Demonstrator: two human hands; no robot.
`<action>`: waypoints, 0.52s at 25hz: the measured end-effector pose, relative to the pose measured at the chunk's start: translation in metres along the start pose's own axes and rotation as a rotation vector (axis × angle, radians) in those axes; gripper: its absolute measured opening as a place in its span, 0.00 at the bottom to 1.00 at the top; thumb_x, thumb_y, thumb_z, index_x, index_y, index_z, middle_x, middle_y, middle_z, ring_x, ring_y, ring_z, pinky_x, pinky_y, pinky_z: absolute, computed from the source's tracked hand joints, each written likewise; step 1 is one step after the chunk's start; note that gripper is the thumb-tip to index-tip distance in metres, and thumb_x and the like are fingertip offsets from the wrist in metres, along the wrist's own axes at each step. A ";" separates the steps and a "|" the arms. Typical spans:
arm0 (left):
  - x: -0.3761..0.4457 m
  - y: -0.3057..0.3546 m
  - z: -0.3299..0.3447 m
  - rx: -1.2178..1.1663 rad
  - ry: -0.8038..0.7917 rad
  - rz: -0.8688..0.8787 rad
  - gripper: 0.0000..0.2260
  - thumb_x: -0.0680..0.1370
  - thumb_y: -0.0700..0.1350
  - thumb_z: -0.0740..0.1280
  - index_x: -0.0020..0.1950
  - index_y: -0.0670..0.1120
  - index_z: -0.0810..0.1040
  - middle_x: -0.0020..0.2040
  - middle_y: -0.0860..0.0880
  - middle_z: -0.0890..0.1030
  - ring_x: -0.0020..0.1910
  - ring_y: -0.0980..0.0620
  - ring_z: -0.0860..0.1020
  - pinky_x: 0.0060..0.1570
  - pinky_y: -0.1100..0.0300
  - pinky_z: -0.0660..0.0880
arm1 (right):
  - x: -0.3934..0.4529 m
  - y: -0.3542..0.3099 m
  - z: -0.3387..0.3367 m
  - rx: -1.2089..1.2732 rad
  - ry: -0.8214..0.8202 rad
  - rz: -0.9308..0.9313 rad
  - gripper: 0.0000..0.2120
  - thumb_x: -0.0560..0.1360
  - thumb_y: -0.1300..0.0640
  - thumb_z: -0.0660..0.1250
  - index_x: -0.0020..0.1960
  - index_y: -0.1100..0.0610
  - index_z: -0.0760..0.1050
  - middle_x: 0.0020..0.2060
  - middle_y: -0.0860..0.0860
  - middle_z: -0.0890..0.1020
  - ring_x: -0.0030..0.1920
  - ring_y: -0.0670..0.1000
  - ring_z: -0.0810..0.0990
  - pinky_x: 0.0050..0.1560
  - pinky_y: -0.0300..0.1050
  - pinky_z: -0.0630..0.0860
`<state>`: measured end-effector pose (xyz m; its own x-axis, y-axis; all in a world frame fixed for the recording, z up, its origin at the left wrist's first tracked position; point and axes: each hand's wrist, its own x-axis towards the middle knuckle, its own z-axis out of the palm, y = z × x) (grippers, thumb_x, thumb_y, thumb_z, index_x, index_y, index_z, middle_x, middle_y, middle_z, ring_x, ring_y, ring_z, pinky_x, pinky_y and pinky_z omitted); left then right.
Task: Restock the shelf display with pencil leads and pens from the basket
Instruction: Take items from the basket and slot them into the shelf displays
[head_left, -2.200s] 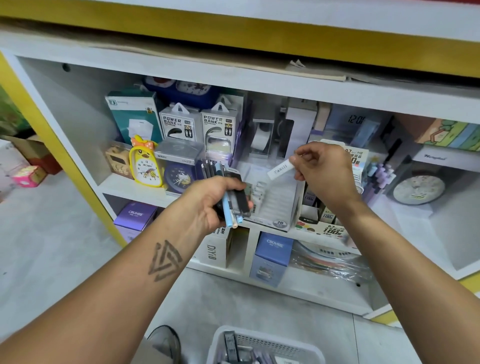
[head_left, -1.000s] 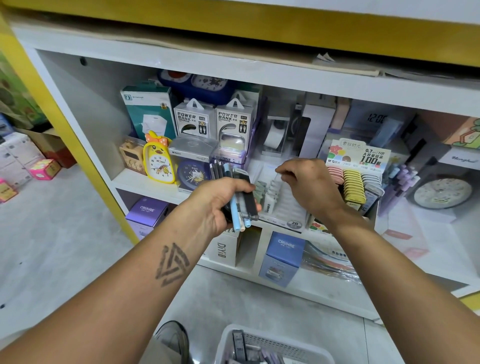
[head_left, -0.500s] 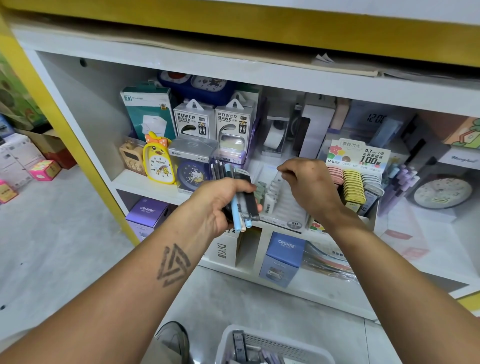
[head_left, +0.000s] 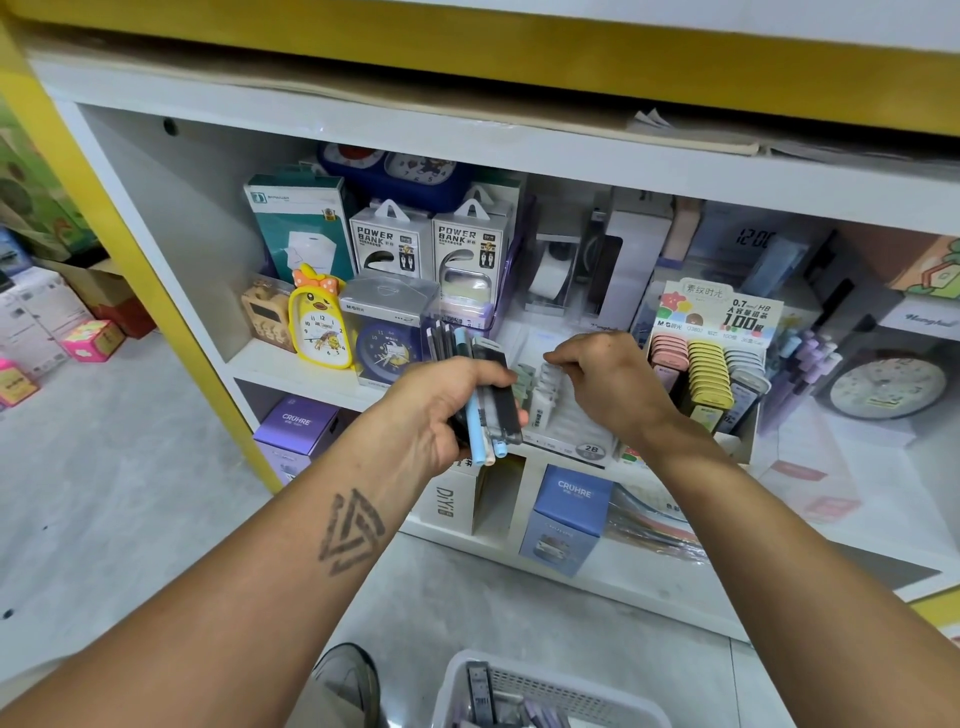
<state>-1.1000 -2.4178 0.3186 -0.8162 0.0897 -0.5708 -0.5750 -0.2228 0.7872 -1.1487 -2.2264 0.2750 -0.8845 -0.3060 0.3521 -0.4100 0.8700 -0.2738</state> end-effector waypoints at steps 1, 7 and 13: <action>0.000 0.000 0.001 0.001 -0.004 -0.003 0.12 0.74 0.35 0.71 0.56 0.35 0.78 0.37 0.38 0.83 0.29 0.45 0.83 0.25 0.55 0.78 | 0.000 -0.001 0.000 0.004 -0.021 0.016 0.14 0.77 0.70 0.65 0.58 0.61 0.83 0.55 0.57 0.85 0.57 0.57 0.82 0.63 0.48 0.76; -0.001 0.000 0.004 0.002 -0.028 -0.014 0.09 0.75 0.36 0.70 0.54 0.36 0.78 0.37 0.39 0.82 0.29 0.45 0.82 0.25 0.55 0.79 | -0.006 -0.019 -0.005 0.114 -0.072 0.094 0.17 0.79 0.46 0.64 0.65 0.51 0.78 0.61 0.49 0.81 0.61 0.53 0.78 0.61 0.50 0.75; -0.003 -0.002 0.010 -0.019 -0.072 -0.027 0.11 0.76 0.36 0.70 0.58 0.36 0.78 0.39 0.39 0.82 0.28 0.46 0.82 0.26 0.56 0.80 | -0.015 -0.019 -0.004 0.085 -0.249 0.050 0.21 0.78 0.53 0.67 0.71 0.51 0.72 0.64 0.46 0.77 0.66 0.52 0.72 0.63 0.46 0.70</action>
<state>-1.0971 -2.4077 0.3206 -0.8029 0.1654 -0.5727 -0.5960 -0.2373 0.7671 -1.1264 -2.2370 0.2790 -0.9273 -0.3584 0.1079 -0.3723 0.8539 -0.3636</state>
